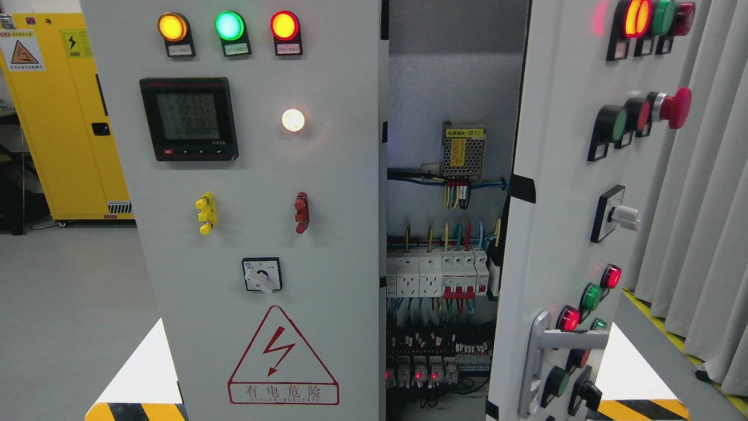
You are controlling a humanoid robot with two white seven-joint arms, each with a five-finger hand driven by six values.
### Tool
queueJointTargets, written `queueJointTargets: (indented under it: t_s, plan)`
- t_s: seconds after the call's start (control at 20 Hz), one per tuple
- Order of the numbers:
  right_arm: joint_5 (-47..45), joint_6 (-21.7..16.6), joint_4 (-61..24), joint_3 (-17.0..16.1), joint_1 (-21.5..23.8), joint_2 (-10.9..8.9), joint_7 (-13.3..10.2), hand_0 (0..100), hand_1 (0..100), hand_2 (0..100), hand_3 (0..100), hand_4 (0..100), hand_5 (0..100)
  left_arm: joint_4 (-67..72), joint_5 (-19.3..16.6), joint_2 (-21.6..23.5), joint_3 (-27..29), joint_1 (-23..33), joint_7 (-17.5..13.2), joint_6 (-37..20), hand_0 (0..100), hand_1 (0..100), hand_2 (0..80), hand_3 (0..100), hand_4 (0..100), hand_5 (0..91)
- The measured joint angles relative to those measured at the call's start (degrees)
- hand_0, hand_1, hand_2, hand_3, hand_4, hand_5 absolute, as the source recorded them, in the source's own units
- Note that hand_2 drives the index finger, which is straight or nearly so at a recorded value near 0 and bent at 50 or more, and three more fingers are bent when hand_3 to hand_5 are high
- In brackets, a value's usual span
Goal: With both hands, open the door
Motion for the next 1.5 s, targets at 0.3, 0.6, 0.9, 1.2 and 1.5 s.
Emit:
queueJointTargets:
  t_s: [0.3,0.6,0.9,1.2,1.5]
  plan:
    - [0.00,-0.61,-0.25,-1.61,0.00,0.00,-0.20,0,50,4,0,0,0,-9.99,2.56,1.27,1.13,5.05,-3.27,-1.15,12,56,0.0,0,0,0.0]
    - [0.00,-0.77,-0.42,-2.53,-1.34,-0.01,2.20,0,50,4,0,0,0,-25.03,4.90,4.67,2.76,8.86,-19.76,0.89,12,56,0.0,0,0,0.0]
    - [0.00,-0.72,-0.48,-2.97,-1.83,-0.01,3.08,0,50,4,0,0,0,-40.81,6.47,9.78,3.57,10.68,-26.18,1.44,12,56,0.0,0,0,0.0]
    - [0.00,-0.71,-0.52,-3.18,-2.00,-0.01,3.24,0,50,4,0,0,0,-55.06,11.61,15.95,2.27,11.07,-32.48,1.50,12,56,0.0,0,0,0.0]
    - [0.00,-0.70,-0.56,-3.25,-2.08,-0.01,3.28,0,50,4,0,0,0,-67.72,15.26,21.12,-0.53,10.94,-35.46,1.24,12,56,0.0,0,0,0.0]
